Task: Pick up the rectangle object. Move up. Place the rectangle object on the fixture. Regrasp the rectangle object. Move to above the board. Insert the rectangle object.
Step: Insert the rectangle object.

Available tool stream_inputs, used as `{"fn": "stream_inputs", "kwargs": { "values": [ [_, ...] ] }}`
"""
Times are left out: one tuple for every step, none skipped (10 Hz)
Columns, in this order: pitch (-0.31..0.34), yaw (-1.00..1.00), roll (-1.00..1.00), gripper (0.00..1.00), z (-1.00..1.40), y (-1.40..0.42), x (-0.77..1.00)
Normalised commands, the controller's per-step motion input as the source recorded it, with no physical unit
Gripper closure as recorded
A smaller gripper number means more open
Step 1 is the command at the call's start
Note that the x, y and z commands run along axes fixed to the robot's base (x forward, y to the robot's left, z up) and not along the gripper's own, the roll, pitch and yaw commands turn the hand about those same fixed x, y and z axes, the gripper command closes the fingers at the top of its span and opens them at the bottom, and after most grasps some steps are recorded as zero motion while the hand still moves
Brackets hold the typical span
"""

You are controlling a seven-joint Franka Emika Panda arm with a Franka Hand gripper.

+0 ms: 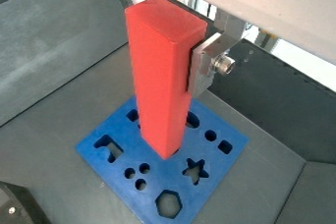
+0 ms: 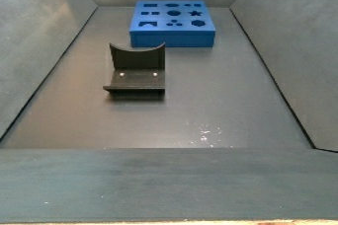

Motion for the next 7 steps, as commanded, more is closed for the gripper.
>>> {"fn": "stream_inputs", "kwargs": {
  "values": [
    [-0.077,-0.05,-0.01,1.00,-0.04,-0.04,-0.01],
    [-0.174,-0.06,-0.18,1.00,-0.17,-0.15,0.00],
    [-0.277,0.00,-0.44,1.00,-0.19,-0.22,0.07],
    [-0.189,-0.01,-0.22,1.00,-0.36,-0.34,0.21],
    [-0.114,0.00,-0.10,1.00,-0.40,-0.40,0.24],
    [-0.074,-0.01,-0.01,1.00,-0.45,-0.43,0.28],
    [0.000,0.00,0.00,1.00,-0.36,-0.58,0.38]
  ]
}}
